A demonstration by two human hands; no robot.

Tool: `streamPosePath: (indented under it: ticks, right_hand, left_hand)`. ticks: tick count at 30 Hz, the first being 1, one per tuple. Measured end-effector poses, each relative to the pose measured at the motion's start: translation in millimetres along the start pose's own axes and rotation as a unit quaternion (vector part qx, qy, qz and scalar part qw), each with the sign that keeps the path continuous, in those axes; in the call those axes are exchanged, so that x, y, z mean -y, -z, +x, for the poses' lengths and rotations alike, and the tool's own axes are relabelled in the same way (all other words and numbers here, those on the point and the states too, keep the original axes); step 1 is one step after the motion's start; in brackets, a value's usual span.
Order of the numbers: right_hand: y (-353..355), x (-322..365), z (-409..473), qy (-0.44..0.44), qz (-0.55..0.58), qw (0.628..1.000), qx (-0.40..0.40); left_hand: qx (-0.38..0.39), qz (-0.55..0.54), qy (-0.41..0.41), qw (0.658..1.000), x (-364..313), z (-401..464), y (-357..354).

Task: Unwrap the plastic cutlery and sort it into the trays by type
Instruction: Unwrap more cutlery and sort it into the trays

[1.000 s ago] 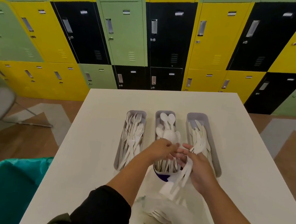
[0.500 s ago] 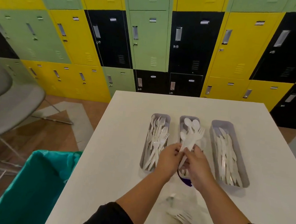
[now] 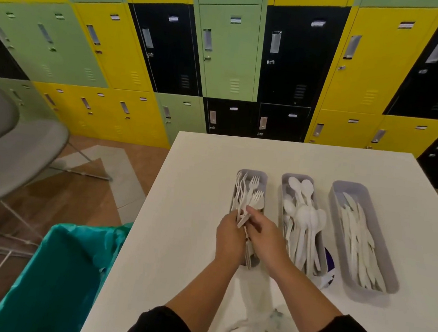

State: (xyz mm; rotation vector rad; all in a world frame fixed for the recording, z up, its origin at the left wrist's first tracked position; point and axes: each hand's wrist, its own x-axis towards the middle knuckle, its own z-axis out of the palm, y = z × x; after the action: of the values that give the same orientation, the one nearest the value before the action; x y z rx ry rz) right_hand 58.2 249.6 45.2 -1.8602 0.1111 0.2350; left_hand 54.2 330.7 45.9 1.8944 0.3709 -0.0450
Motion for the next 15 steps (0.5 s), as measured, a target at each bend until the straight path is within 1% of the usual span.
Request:
streamPosePath:
  ticks: [4, 7, 11, 15]
  right_hand:
    - [-3.5, -6.4, -2.9, 0.032, -0.049, 0.998, -0.009]
    - [-3.9, -10.0, -4.8, 0.052, -0.088, 0.995, 0.004]
    - [-1.8, -11.0, -4.3, 0.058, -0.13, 0.99, 0.015]
    - [3.1, -7.4, -10.7, 0.057, -0.148, 0.985, 0.072]
  left_hand:
    - [-0.007, 0.023, -0.014, 1.0, 8.9, 6.7, 5.3]
    - [-0.008, 0.05, -0.033, 0.998, 10.9, 8.4, 10.9]
    - [0.001, 0.077, -0.033, 0.997, 12.9, 2.7, 13.4]
    - [0.001, 0.082, -0.041, 0.996, 7.9, -1.0, 14.8]
